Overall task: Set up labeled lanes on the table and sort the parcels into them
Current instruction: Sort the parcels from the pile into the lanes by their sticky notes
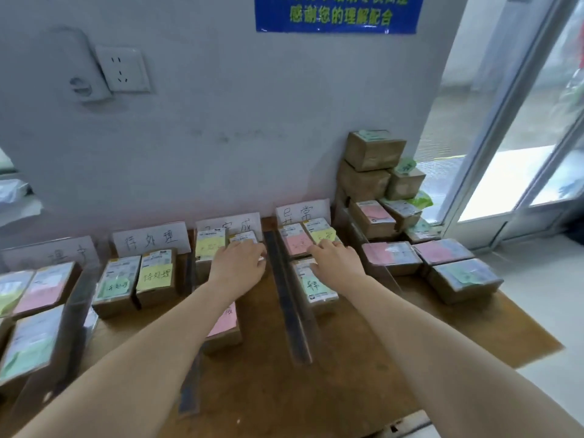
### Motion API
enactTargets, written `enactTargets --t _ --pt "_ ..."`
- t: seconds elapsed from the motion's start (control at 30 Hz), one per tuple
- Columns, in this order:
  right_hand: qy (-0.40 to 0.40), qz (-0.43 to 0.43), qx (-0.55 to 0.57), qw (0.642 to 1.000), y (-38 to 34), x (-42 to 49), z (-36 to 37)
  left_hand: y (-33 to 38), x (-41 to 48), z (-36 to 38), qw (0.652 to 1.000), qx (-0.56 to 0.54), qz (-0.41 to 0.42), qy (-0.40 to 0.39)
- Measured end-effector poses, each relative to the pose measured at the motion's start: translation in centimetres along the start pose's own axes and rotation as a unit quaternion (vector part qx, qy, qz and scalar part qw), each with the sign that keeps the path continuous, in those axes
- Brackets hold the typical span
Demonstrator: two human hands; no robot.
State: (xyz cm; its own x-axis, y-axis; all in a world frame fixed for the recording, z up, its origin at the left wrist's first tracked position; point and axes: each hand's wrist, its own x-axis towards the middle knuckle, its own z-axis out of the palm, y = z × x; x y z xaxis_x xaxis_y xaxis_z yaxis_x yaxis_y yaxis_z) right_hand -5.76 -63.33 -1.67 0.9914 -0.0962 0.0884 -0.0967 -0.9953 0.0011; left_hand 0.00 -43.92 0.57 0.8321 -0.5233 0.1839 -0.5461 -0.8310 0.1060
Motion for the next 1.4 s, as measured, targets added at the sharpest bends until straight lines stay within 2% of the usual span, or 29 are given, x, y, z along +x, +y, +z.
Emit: enactTargets --t 0.23,0.37,0.57,0.83,1.07,1.4 --pt "-0.014 0.069 -0.015 0.997 14.6 -5.8 -2.2 15.0 2.8 1.9 0.997 -0.032 0.072 0.018" --pt "-0.030 0.109 -0.005 0.994 22.7 -8.7 -2.5 23.2 4.5 3.4 0.994 -0.038 0.105 -0.005" --pt "-0.055 0.155 -0.012 0.986 32.1 -11.3 -1.4 31.4 7.3 5.7 0.990 -0.039 0.130 -0.023" --pt "-0.076 0.191 -0.007 0.979 39.9 -10.8 1.1 36.8 13.4 9.0 0.983 -0.038 0.166 -0.062" --pt "-0.144 0.172 0.002 0.975 44.2 -8.1 2.9 38.9 18.4 12.8 0.980 -0.047 0.158 -0.116" --pt "-0.253 0.066 0.044 0.964 46.3 -3.5 7.9 37.7 20.7 17.4 0.981 -0.006 0.050 -0.186"
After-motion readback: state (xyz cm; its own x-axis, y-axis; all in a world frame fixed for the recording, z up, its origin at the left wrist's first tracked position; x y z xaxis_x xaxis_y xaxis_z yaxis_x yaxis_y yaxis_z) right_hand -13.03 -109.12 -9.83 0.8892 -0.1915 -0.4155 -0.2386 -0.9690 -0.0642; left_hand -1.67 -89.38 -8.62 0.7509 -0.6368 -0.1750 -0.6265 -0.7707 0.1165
